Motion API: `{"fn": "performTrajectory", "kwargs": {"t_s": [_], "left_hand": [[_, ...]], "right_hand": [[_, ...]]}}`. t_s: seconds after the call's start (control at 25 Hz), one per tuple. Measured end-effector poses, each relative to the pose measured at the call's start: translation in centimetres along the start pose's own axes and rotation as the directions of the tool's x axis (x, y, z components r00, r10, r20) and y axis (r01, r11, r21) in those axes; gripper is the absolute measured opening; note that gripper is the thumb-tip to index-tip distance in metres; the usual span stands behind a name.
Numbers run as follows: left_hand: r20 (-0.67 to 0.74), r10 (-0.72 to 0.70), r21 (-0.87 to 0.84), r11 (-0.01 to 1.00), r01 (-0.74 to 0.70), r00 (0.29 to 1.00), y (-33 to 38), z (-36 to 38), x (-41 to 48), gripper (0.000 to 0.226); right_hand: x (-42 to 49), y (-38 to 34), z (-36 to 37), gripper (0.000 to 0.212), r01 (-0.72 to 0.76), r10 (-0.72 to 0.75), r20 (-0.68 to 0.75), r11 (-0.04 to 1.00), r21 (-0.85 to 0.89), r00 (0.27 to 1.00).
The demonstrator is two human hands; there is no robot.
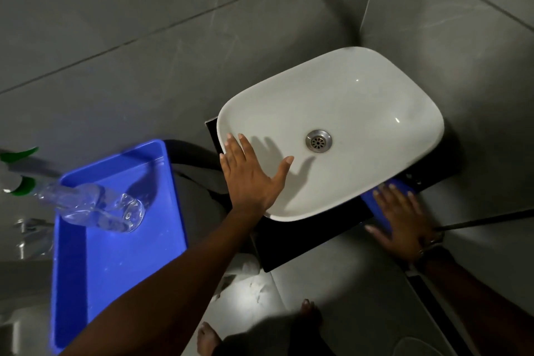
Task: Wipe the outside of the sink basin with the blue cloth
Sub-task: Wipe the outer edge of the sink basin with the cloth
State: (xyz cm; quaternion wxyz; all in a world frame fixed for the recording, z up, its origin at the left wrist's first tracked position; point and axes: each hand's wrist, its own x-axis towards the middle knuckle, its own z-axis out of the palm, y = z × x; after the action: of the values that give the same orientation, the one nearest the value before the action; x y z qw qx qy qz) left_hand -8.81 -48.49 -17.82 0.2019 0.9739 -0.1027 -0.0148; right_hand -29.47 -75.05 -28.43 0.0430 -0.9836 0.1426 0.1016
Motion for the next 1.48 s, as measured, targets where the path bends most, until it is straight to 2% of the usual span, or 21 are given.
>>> {"fn": "performTrajectory", "kwargs": {"t_s": [0.08,0.2,0.32,0.4,0.52,0.6,0.64,0.76,0.88,0.96,1.04,1.08,1.16,1.2,1.24,1.28,1.32,1.36,1.4,1.44,1.48], "left_hand": [[0.011,-0.001,0.015,1.000,0.000,1.000,0.2,-0.1,0.0,0.114],[-0.014,0.016,0.042,0.999,-0.015,1.000,0.2,0.2,-0.1,0.114],[0.012,0.001,0.024,1.000,-0.002,1.000,0.1,-0.1,0.1,0.114],[-0.008,0.014,0.023,1.000,-0.014,1.000,0.2,-0.1,0.0,0.113],[-0.008,0.032,0.000,0.999,-0.032,0.999,0.1,-0.2,-0.1,0.114],[-0.004,0.035,-0.016,0.999,-0.035,0.999,0.1,-0.2,-0.1,0.115],[-0.009,0.035,-0.017,0.999,-0.035,0.999,0.1,-0.1,0.0,0.116],[0.000,0.044,-0.022,0.999,-0.044,0.999,-0.3,0.0,0.1,0.117],[0.057,0.130,-0.037,0.991,-0.128,0.990,-0.8,-0.5,-0.2,0.117],[0.135,0.222,-0.085,0.974,-0.212,0.966,-1.6,-1.2,-0.5,0.116],[0.168,0.271,-0.195,0.952,-0.238,0.948,-3.2,-2.4,-2.1,0.113],[0.141,0.306,-0.244,0.933,-0.266,0.942,-4.3,-3.0,-3.6,0.110],[0.083,0.360,-0.337,0.888,-0.314,0.929,-7.0,-4.4,-7.1,0.101],[0.085,0.352,-0.406,0.867,-0.290,0.932,-8.2,-5.0,-8.8,0.096],[0.118,0.304,-0.501,0.840,-0.207,0.945,-9.6,-5.8,-10.3,0.091],[0.184,0.238,-0.598,0.797,-0.084,0.954,-11.2,-6.7,-11.4,0.084],[0.261,0.191,-0.670,0.742,0.035,0.946,-12.9,-7.6,-12.2,0.079],[0.343,0.165,-0.723,0.675,0.148,0.925,-14.5,-8.3,-12.9,0.076],[0.436,0.153,-0.760,0.590,0.272,0.887,-16.0,-8.9,-13.4,0.073],[0.518,0.143,-0.781,0.482,0.398,0.843,-17.5,-9.6,-13.7,0.067],[0.581,0.150,-0.783,0.369,0.500,0.800,-19.2,-10.4,-13.9,0.055]], "right_hand": [[2.2,4.3,-0.9,0.089,-0.187,0.190,-0.052,0.981,0.058,0.980],[5.0,7.5,-3.1,0.092,-0.258,0.261,0.001,0.953,0.156,0.965],[4.6,4.9,-2.9,0.095,-0.391,0.397,-0.011,0.906,0.160,0.918],[2.8,1.1,-1.7,0.098,-0.402,0.413,-0.011,0.894,0.198,0.911],[-1.0,-6.9,0.1,0.102,-0.268,0.308,-0.084,0.910,0.315,0.948],[-3.3,-12.9,1.1,0.103,-0.122,0.182,-0.137,0.925,0.359,0.974],[-4.3,-16.0,1.4,0.106,-0.057,0.106,-0.115,0.930,0.364,0.988],[-6.3,-23.3,2.4,0.116,0.109,-0.100,-0.045,0.938,0.328,0.994],[-6.8,-24.7,1.9,0.117,0.250,-0.253,-0.012,0.947,0.202,0.967],[-6.5,-23.7,0.8,0.102,0.285,-0.288,0.005,0.950,0.128,0.958],[-6.4,-23.7,-0.1,0.076,0.298,-0.299,0.000,0.953,0.050,0.954],[-6.2,-24.0,-0.3,0.063,0.298,-0.297,-0.044,0.954,0.018,0.954],[-6.2,-24.9,-1.0,0.051,0.286,-0.286,-0.117,0.958,-0.012,0.951],[-6.4,-25.1,-1.5,0.052,0.277,-0.274,-0.143,0.961,-0.004,0.951],[-6.4,-25.5,-2.0,0.056,0.285,-0.272,-0.163,0.956,0.066,0.948],[-6.3,-26.0,-3.0,0.053,0.262,-0.226,-0.174,0.938,0.225,0.958],[-6.1,-26.7,-4.4,0.046,0.167,-0.112,-0.143,0.869,0.465,0.983],[-5.9,-27.8,-5.9,0.038,0.016,0.022,-0.043,0.691,0.722,0.999],[-5.7,-28.8,-7.1,0.032,-0.128,0.095,0.097,0.418,0.899,0.991],[-5.3,-30.1,-8.2,0.028,-0.235,0.077,0.226,0.142,0.962,0.971],[-4.9,-31.7,-9.1,0.028,-0.316,0.001,0.316,-0.063,0.947,0.949]]}}
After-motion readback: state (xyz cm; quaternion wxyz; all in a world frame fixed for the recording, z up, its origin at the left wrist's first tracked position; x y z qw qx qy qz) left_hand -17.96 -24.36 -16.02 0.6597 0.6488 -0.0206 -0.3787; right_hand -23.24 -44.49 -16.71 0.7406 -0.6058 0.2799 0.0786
